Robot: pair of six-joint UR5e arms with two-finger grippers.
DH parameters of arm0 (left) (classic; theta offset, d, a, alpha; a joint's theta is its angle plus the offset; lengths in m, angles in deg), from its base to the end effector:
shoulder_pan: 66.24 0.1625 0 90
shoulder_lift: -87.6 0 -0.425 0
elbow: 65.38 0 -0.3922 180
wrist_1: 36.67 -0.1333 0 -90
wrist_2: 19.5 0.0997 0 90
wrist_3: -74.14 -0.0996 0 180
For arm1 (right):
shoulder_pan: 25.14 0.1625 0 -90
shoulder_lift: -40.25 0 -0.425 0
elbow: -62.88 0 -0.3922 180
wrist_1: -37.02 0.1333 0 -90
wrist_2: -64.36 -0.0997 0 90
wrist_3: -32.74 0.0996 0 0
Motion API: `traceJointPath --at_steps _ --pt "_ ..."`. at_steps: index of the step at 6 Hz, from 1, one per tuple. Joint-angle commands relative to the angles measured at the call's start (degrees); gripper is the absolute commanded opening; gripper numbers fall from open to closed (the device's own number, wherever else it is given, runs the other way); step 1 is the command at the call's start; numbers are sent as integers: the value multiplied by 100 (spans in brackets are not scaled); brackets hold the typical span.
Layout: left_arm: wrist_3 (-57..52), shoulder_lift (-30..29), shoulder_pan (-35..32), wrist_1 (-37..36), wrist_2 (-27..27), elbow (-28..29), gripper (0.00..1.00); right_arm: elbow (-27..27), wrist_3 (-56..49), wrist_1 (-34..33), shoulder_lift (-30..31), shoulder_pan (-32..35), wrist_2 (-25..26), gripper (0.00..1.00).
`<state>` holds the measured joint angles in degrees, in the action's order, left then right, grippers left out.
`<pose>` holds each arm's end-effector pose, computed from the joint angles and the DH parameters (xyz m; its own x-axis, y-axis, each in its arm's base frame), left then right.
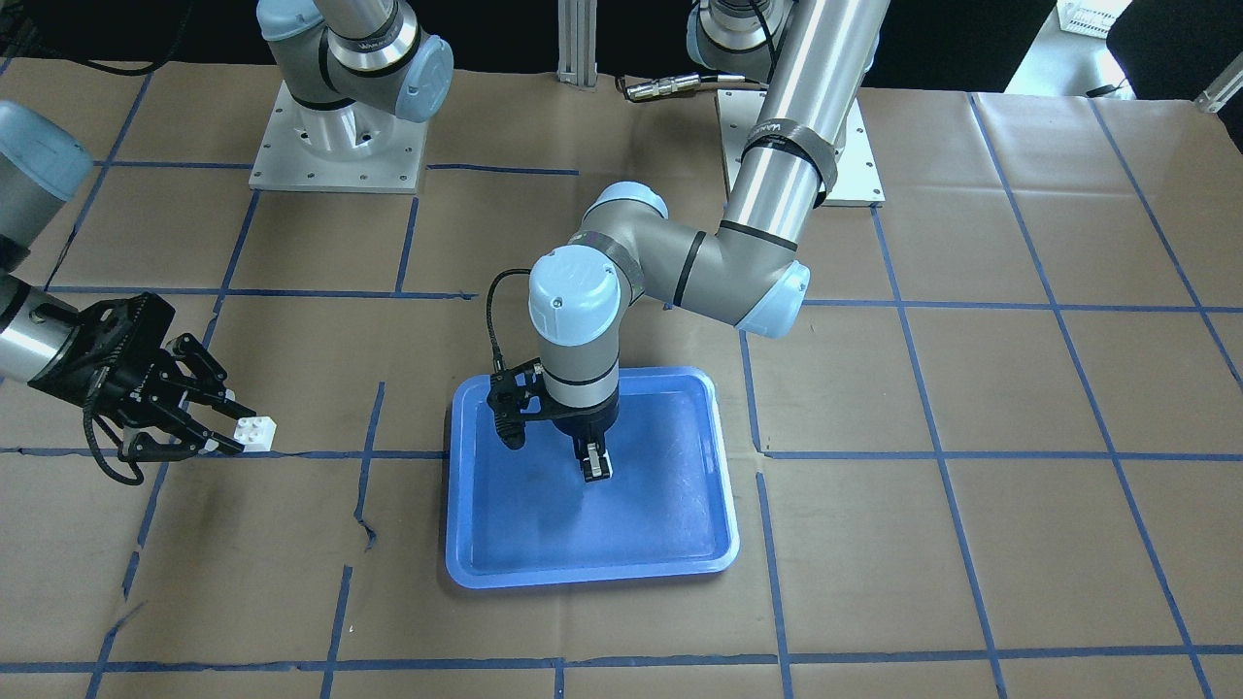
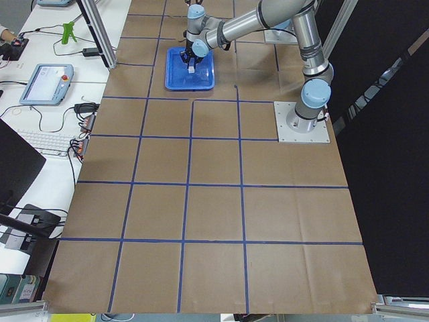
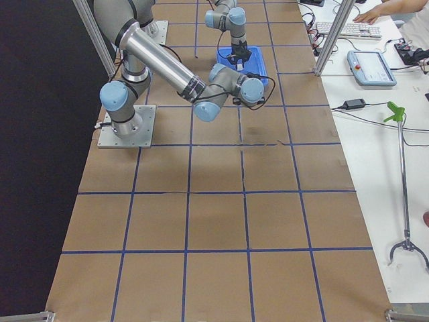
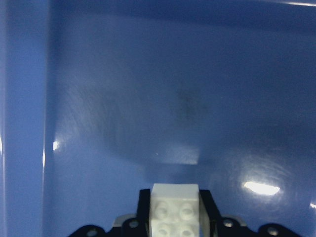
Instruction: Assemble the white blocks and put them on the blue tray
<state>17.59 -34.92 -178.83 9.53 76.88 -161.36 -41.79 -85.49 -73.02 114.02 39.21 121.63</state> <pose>-0.3602 -0.5475 0.1874 -0.1888 0.9723 -0.1381 0.9797 0.1961 0.0414 -0.0639 -0.5655 0.2681 -0.0367 -0.9957 0.0852 -0.8304 -0.0170 -0.5570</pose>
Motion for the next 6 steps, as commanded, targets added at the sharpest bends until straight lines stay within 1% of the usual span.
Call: traceJointPath --at_steps 1,2,3,4,5,6 --pt "13 18 0 100 38 8 2 -9 2 -9 5 -2 -5 30" --pt "56 0 0 117 12 44 80 -18 2 -9 14 7 -14 30" --pt "83 52 0 457 20 114 98 -18 11 -9 14 50 -14 30" --pt "83 192 26 695 21 140 99 -18 133 -18 14 164 -14 30" --pt "144 593 78 1185 47 289 99 -9 256 -27 23 330 -14 30" --pt "745 1067 479 2364 38 621 99 -18 440 -27 75 532 -14 30"
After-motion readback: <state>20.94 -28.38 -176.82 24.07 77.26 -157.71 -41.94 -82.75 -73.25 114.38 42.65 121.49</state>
